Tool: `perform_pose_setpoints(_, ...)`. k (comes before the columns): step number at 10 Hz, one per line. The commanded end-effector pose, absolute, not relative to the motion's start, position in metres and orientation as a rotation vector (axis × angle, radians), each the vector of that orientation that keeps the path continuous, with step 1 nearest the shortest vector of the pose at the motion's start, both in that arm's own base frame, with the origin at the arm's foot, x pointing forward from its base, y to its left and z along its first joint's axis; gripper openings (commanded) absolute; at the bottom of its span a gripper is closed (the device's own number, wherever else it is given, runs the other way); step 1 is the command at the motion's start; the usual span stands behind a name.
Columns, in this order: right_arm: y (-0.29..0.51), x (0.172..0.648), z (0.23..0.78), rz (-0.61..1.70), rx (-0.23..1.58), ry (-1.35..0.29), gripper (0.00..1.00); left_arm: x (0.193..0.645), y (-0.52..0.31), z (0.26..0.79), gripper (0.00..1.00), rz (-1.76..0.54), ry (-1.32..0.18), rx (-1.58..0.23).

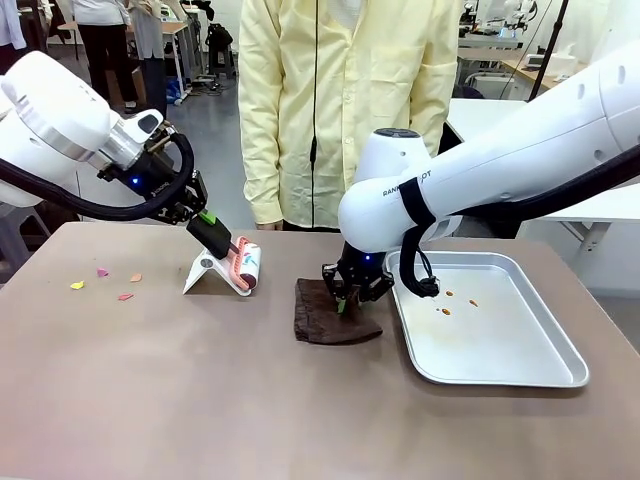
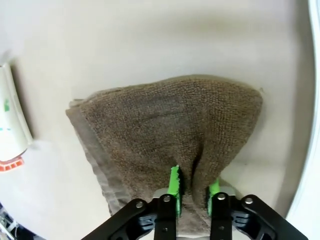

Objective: Clean the surface of the table.
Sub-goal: Hold the Lint Roller with your left hand and the towel with your right hand.

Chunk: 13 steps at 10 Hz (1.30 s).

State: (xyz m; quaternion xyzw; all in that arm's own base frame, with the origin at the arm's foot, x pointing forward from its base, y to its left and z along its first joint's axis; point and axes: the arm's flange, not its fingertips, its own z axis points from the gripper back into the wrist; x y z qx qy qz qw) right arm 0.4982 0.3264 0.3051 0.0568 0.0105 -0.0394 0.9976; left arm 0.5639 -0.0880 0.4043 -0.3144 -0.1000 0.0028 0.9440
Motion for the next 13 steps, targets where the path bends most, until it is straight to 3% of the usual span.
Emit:
perform_pose_setpoints(1,0.320,0.493,0.296,-0.087,0.145,0.044,0.00,0.566,-0.090,0.399,0.00,-0.025,-0.214,-0.662)
perform_pose_setpoints(5,0.305,0.489,0.299,-0.144,0.230,0.041,0.00,0.557,-0.090,0.403,0.00,-0.035,-0.231,-0.698)
perform_pose_setpoints(11,0.216,0.425,0.357,-0.155,0.987,0.035,0.00,0.500,-0.072,0.458,0.00,-0.174,-0.224,-0.992)
perform_pose_setpoints(13,0.189,0.404,0.365,-0.081,1.048,-0.022,0.00,0.487,-0.042,0.466,0.00,-0.116,-0.253,-0.926)
